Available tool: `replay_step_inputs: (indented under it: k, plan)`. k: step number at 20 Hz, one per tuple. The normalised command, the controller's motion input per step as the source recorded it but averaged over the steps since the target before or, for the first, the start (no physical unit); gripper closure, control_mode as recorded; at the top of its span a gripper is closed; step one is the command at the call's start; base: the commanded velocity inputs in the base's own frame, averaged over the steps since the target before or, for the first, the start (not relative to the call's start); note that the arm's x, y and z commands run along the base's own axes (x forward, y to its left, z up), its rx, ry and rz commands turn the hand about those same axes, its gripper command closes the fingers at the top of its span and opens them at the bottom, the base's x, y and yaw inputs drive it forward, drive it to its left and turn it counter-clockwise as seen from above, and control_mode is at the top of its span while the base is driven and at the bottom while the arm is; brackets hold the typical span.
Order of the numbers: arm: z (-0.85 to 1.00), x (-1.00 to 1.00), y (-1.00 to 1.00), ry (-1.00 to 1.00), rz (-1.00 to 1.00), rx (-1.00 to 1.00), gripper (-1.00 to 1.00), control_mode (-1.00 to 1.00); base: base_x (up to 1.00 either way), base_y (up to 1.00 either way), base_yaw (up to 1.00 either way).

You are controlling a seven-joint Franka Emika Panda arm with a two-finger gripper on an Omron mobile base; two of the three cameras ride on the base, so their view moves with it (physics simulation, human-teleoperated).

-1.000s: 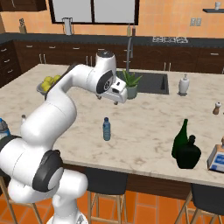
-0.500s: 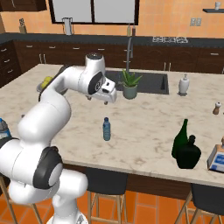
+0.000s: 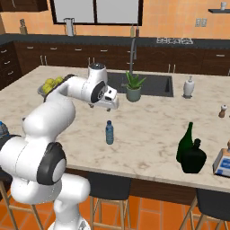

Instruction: Move the plastic bottles in the middle to the plastics group, and the glass bottles in the middle to the glass group.

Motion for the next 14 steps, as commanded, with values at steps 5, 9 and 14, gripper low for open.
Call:
replay_step_inputs:
  k: [5, 9, 14]
  plan:
    - [-0.8, 0.14, -0.32, 0.03, 0.02, -0.11, -1.0, -1.0, 0.0, 0.0, 0.0]
    - [-0.49, 0.12, 0.0, 0.04, 0.0, -0.05, -1.0, -1.0, 0.0, 0.0, 0.0]
    - [-0.3, 0.1, 0.0, 0.01, 0.0, 0.0, -1.0, -1.0, 0.0, 0.0, 0.0]
